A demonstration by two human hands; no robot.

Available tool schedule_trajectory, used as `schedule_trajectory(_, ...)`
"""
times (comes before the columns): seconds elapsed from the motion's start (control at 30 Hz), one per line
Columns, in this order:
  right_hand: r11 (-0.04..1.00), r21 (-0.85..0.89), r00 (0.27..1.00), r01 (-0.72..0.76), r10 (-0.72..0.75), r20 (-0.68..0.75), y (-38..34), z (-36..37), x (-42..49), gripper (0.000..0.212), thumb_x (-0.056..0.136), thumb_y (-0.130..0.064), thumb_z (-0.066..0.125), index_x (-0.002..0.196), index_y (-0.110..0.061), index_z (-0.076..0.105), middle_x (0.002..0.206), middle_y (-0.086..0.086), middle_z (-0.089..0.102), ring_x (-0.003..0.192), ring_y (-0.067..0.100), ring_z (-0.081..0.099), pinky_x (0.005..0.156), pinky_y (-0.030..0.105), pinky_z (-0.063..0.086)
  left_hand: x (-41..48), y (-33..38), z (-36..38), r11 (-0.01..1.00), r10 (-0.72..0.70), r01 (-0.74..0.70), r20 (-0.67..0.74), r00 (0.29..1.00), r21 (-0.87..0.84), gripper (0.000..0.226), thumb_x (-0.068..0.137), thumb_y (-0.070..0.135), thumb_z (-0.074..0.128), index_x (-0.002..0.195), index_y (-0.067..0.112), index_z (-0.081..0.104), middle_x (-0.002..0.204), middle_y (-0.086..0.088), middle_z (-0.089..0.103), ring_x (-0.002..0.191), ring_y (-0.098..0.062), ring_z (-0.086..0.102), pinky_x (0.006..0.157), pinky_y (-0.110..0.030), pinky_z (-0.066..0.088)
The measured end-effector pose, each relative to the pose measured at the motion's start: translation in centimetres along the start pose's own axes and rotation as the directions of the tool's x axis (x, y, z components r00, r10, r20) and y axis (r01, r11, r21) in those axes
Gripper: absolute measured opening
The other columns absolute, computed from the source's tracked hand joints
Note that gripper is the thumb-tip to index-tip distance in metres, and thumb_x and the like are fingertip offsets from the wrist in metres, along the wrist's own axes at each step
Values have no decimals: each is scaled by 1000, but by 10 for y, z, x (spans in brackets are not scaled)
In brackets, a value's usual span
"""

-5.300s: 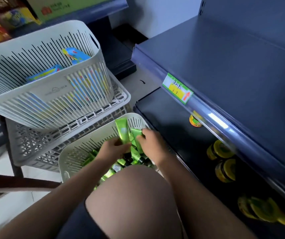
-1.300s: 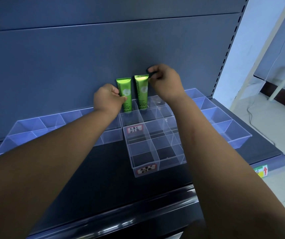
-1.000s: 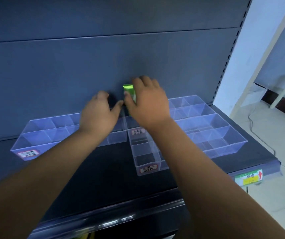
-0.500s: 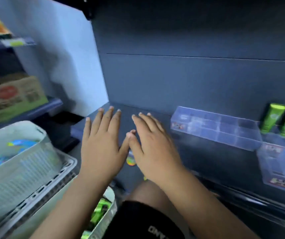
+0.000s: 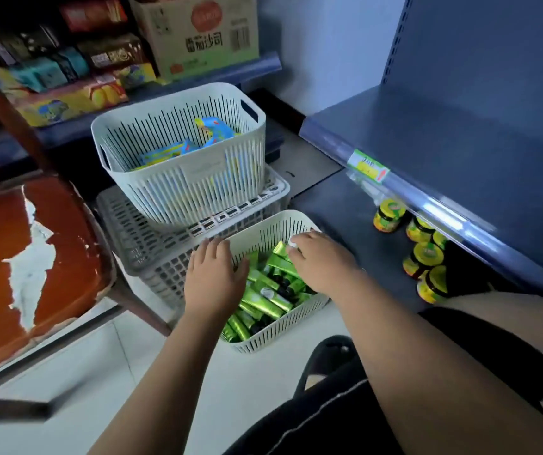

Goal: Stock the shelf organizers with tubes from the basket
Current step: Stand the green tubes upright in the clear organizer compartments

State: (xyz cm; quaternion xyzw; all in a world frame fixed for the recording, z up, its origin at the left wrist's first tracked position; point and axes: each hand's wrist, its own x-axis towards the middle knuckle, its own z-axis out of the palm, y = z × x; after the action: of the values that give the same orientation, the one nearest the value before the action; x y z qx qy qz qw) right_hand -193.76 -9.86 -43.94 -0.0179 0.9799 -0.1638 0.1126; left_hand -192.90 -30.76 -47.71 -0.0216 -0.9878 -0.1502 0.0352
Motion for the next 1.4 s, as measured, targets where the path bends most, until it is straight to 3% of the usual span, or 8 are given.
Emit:
schedule_trajectory(0.17, 986, 19, 969, -168, 162, 186, 29, 41, 22, 38, 105, -44, 38, 114, -16, 61, 107, 12, 66, 95, 30, 62, 82, 38, 53, 6, -15, 63, 996, -87, 91, 225, 970, -5, 69, 97, 63, 48, 144, 12, 45, 151, -8, 48, 146, -31, 34, 119, -49, 33)
schedule_trajectory(0.47, 980, 26, 969, -199, 193, 155, 68, 125, 85, 12, 97, -22, 52, 99, -15, 63, 93, 10, 65, 88, 35, 65, 64, 33, 47, 16, -38, 156, 911, -361, 412, 505, 784, 12, 72, 93, 63, 55, 146, 14, 47, 145, -16, 52, 134, -35, 49, 105, -45, 46)
schedule_trajectory(0.67, 930, 51, 908, -365, 343, 239, 85, 155, 134, 35, 92, -13, 61, 127, -10, 60, 123, 14, 61, 115, 35, 60, 92, 46, 56, 32, -40, 193, 861, -458, 508, 418, 785, -10, 74, 74, 65, 73, 126, 13, 63, 135, -12, 58, 132, -33, 48, 107, -46, 45)
schedule_trajectory(0.87, 874, 162, 885, -458, 431, 179, 96, 170, 157, 28, 89, -7, 66, 116, -5, 61, 118, 14, 62, 106, 35, 64, 85, 42, 56, 52, -19, 184, 679, -569, 646, 305, 763, -350, 45, 76, 34, 88, 108, 16, 61, 88, 3, 64, 68, -7, 60, 53, -17, 44)
schedule_trajectory(1.03, 905, 91, 906, -415, 403, 129, 93, 178, 153, 17, 96, -18, 56, 112, -12, 60, 114, 10, 57, 104, 31, 59, 81, 38, 46, 64, -20, 186, 268, -617, 662, 403, 676, -700, 38, 79, 6, 84, 107, 16, 61, 96, -10, 75, 89, -33, 75, 77, -46, 64)
schedule_trajectory(1.2, 933, 77, 905, -352, 319, 281, 97, 182, 150, 22, 87, -18, 73, 105, -13, 62, 99, 7, 67, 94, 32, 67, 78, 42, 60, 65, -20, 190, -34, -613, 687, 558, 560, -726, 16, 79, 1, 83, 87, 2, 68, 86, -13, 74, 86, -29, 74, 93, -43, 59)
schedule_trajectory(1.3, 890, 178, 860, -420, 327, 392, 103, 184, 151, 25, 84, -30, 78, 91, -14, 61, 93, 4, 66, 88, 29, 67, 72, 35, 56, 63, -22, 188, -50, -577, 698, 591, 563, -714, 14, 85, 9, 80, 92, 4, 69, 94, -14, 75, 90, -28, 73, 84, -42, 61)
schedule_trajectory(1.4, 782, 398, 850, -480, 302, 433, 100, 181, 148, 50, 78, -39, 84, 119, -16, 65, 106, 2, 63, 98, 24, 63, 80, 32, 52, 66, -24, 183, -16, -532, 732, 625, 571, -681, 21, 93, 18, 74, 107, 8, 63, 98, -10, 75, 84, -25, 74, 69, -39, 60)
